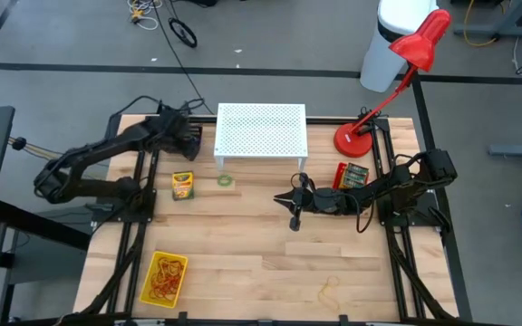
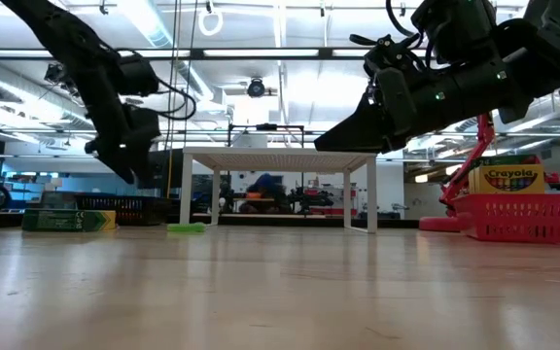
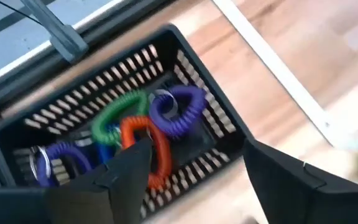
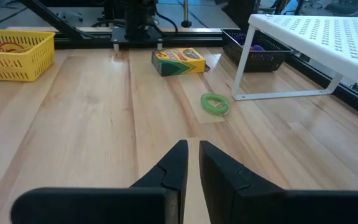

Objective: Pick & Place Office Desk Supplies
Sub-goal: Put the box yellow crayon into the red bin

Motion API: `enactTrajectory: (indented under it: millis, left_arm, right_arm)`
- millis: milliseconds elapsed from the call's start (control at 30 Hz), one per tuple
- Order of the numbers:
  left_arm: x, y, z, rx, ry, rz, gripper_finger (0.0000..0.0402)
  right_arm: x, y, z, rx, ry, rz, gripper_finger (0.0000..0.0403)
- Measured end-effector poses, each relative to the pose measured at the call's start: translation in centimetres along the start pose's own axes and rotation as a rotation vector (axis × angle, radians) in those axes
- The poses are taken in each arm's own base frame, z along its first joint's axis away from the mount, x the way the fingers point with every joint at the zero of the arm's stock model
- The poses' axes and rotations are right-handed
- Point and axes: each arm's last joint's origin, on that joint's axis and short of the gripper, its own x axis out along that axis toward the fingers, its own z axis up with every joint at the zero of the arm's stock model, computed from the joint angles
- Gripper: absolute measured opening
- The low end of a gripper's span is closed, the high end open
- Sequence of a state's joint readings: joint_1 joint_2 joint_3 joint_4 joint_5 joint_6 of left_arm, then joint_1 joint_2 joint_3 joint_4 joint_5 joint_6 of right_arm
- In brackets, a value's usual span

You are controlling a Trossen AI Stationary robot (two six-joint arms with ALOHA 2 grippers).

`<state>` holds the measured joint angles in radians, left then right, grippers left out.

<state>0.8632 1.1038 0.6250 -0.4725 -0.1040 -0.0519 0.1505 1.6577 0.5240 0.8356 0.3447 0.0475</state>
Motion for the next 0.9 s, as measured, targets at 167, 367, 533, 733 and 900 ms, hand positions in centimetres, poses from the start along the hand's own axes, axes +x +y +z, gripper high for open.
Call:
enactTrajectory:
  millis: [167, 367, 533, 733, 900]
  left_arm:
    - [-2.6, -1.3, -1.2, 0.003, 0.006, -0.052, 0.0268]
    - [-6.0, -3.3, -4.0, -0.130, 0.092, -0.137, 0.0268]
    - [-7.5, -4.2, -5.7, -0.271, 0.133, -0.138, 0.0268]
    - [-7.6, -4.8, -6.1, -0.274, 0.132, -0.149, 0.0269]
    - [-5.9, -5.1, -7.6, -0.241, 0.260, -0.146, 0.0293]
  right_arm:
    - [0.0, 0.0, 0.0, 0.000, 0.000, -0.002, 0.0051]
    - [0.0, 0.0, 0.0, 0.000, 0.000, -0.002, 0.0051]
    - [0.0, 0.0, 0.0, 0.000, 0.000, -0.001, 0.0051]
    - [0.0, 0.1, 0.0, 0.000, 0.002, 0.031, 0.0051]
    - [0.0, 0.2, 0.0, 0.023, 0.003, 0.059, 0.0051]
